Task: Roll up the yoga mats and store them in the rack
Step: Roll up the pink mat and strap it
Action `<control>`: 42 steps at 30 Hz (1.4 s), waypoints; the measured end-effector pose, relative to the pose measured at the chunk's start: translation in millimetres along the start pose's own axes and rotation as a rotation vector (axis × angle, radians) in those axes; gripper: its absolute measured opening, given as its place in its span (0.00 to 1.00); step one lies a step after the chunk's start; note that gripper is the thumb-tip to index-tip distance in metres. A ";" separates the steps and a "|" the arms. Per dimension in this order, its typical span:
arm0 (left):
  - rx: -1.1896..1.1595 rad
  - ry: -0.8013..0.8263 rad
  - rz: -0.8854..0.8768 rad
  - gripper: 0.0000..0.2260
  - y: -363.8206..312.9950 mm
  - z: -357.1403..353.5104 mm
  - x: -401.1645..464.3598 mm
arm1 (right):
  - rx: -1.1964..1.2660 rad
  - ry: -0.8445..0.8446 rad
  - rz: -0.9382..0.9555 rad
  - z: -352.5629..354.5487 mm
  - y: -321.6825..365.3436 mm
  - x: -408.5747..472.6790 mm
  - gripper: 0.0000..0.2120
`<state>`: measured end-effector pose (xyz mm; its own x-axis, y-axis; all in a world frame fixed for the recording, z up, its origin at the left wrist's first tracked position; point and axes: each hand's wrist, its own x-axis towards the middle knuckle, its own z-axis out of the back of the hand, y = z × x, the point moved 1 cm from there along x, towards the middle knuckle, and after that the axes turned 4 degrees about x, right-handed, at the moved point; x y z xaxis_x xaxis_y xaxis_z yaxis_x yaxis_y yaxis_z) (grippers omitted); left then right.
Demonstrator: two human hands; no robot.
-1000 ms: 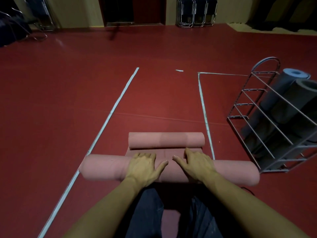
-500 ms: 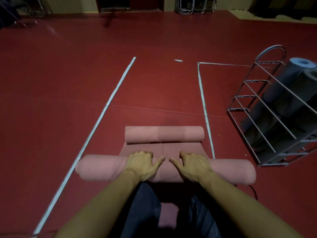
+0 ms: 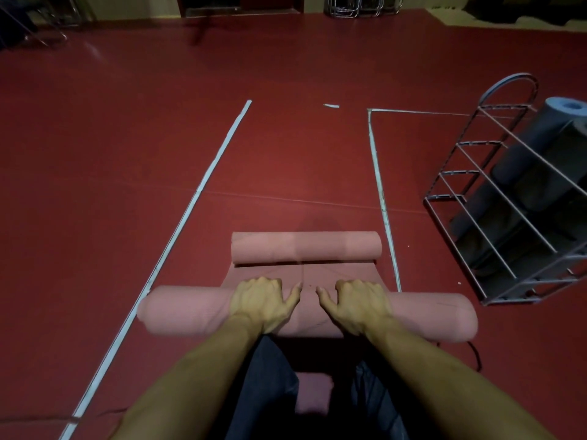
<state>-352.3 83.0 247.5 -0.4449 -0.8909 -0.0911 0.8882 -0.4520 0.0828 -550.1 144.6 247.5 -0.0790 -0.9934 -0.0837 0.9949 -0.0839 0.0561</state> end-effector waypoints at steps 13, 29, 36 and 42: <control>0.016 -0.175 0.004 0.31 5.7 41.4 -0.2 | 0.008 -0.142 0.042 50.5 0.3 -3.6 0.33; 0.012 -0.371 -0.010 0.31 12.4 164.9 -62.2 | -0.028 -0.351 0.082 173.7 25.2 -63.9 0.34; 0.035 -0.533 -0.028 0.32 12.7 234.6 -80.3 | -0.069 -0.505 0.095 239.9 26.2 -82.8 0.34; 0.065 -0.561 -0.013 0.32 7.3 270.4 -100.5 | -0.096 -0.534 0.085 272.2 27.0 -105.4 0.35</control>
<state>-332.1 157.4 525.6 -0.4648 -0.7641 0.4474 0.8810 -0.4493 0.1479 -532.0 225.6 528.7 0.0063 -0.9005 0.4348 0.9985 -0.0183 -0.0524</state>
